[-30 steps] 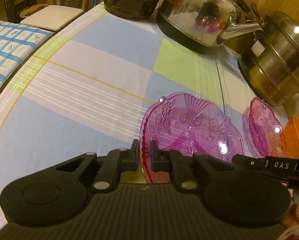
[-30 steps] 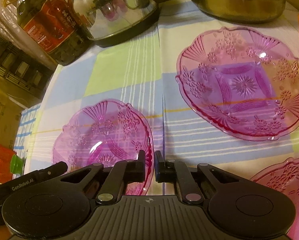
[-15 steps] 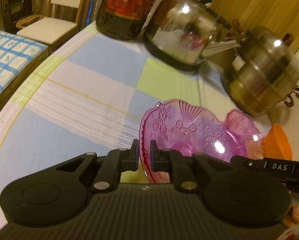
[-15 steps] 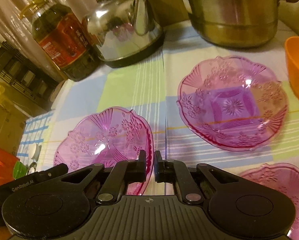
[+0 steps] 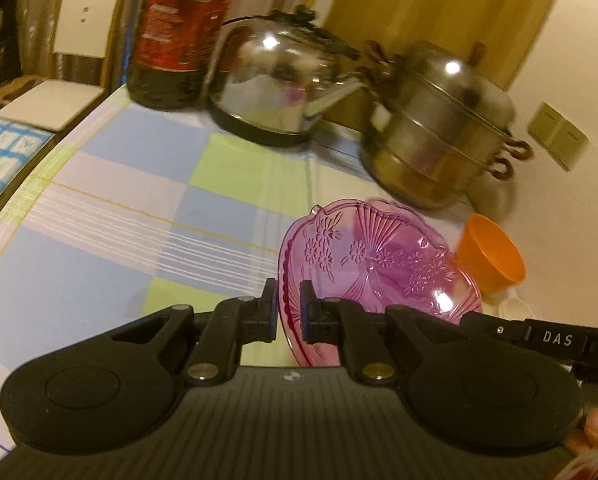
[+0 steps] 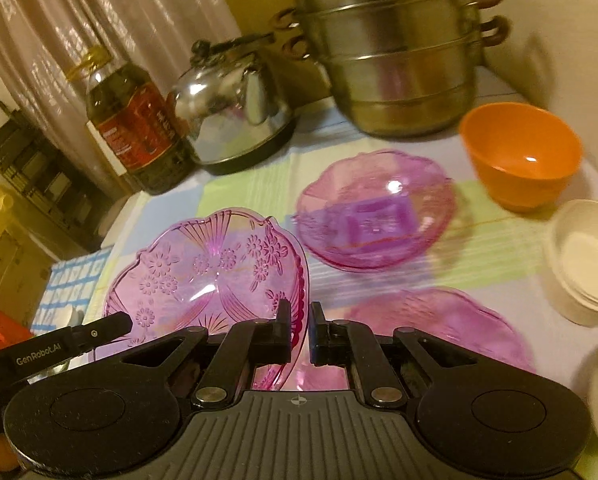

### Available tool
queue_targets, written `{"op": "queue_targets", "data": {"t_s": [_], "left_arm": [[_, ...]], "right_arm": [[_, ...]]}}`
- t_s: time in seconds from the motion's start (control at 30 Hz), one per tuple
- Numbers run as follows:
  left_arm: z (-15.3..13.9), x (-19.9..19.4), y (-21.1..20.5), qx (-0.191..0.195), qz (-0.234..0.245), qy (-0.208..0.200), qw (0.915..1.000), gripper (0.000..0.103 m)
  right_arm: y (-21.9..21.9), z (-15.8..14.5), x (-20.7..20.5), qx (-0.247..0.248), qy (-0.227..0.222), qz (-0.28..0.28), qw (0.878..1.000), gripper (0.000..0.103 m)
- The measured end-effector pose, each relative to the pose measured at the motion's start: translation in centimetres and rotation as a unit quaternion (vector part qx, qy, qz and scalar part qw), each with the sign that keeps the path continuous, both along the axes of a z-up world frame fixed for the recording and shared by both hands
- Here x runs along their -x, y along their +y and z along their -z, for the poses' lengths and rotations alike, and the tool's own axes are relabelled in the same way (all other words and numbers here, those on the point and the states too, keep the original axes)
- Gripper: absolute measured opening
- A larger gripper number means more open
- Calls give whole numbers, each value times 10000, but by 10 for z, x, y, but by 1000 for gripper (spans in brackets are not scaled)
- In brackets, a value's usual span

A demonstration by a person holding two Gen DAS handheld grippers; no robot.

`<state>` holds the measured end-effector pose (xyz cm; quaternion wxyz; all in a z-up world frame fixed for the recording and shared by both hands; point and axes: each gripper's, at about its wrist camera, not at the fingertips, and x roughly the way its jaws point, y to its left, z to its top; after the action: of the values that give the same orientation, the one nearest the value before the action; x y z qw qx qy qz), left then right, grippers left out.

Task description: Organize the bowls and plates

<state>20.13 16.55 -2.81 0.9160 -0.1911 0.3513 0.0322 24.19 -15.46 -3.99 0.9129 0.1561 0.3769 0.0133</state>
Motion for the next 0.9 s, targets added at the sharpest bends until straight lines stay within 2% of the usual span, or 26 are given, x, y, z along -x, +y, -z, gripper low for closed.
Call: {"op": "queue_targets", "data": {"t_s": [0.23,0.4,0.53,0.9], "left_arm": [[-2,18,-43,-28,352,-121,9993,9],[0,28,-68,-68,604,-150,9980,9],[5,25,-84,-172,769,-108,9968,9],[22,13,-104,-196,1021,61,9946,9]], "right_arm": [[-26,-9,49,133,-290,273,9991,8],[-43,-5,81,102,-317,504,9982,8],[-49,-6,92,334,-365,569,9972,8],[-73,7,100,369,-183,720,9966,8]]}}
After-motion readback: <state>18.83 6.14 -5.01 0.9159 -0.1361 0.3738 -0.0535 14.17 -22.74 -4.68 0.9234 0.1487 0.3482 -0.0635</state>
